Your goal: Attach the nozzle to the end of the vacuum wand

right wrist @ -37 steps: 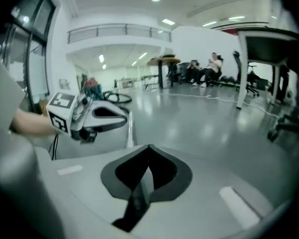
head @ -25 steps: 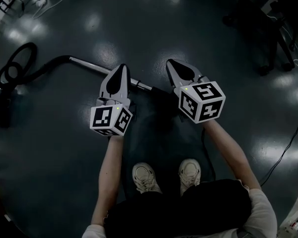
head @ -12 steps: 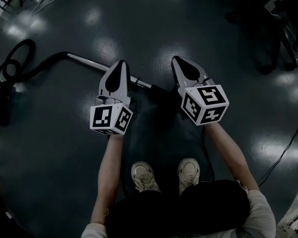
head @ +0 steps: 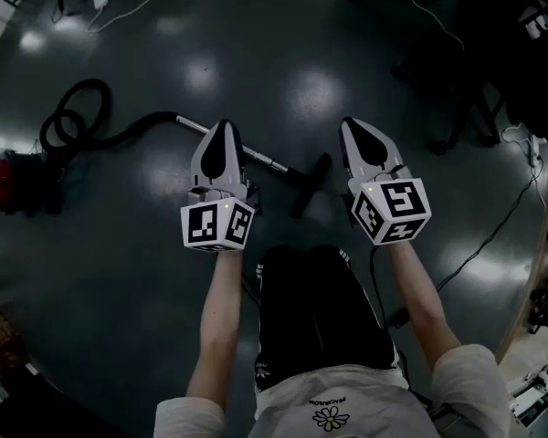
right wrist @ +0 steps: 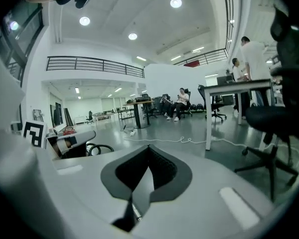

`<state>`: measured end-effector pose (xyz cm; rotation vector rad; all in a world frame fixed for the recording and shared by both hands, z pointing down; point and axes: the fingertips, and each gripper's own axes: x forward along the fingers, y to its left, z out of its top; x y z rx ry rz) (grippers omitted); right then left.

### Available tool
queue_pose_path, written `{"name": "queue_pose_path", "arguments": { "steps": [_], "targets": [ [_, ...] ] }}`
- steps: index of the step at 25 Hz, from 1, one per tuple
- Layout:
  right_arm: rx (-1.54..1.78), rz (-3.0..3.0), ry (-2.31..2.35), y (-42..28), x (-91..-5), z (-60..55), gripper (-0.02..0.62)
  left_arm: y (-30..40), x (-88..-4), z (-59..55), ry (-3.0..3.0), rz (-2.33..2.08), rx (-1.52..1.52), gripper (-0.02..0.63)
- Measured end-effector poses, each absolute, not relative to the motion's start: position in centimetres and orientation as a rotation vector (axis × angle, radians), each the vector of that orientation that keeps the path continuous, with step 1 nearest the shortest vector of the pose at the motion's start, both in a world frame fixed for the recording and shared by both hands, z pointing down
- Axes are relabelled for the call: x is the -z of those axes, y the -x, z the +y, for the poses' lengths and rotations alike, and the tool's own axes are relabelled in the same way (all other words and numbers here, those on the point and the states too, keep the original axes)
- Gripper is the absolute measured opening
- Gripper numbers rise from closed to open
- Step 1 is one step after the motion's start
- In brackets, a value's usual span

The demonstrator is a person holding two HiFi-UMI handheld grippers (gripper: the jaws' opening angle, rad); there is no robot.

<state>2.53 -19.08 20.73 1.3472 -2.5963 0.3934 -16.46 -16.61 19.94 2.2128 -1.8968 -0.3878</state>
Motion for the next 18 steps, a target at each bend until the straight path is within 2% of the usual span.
{"name": "queue_pose_path", "arguments": {
  "steps": [5, 9, 12, 18],
  "targets": [
    [-0.367, -2.612, -1.261, 0.9, 4.0, -16.0, 0.006, 17.6, 5.8, -13.1, -2.217, -1.924, 0.399, 0.003],
    [-0.387, -2.647, -1.264, 1.7, 17.5, -12.1, 0.006, 16.4, 19.8, -8.8, -2.221, -1.917, 0.398, 0.003],
    [-0.450, -2.720, -1.272, 1.5, 21.6, -9.3, 0.006, 15.0, 24.3, -5.9, -2.261, -1.922, 0.391, 0.003],
    [-0.394, -2.782, -1.227, 2.5, 23.5, -6.7, 0.005, 14.9, 26.3, -3.3, -2.346, -1.980, 0.367, 0.003]
  ]
}}
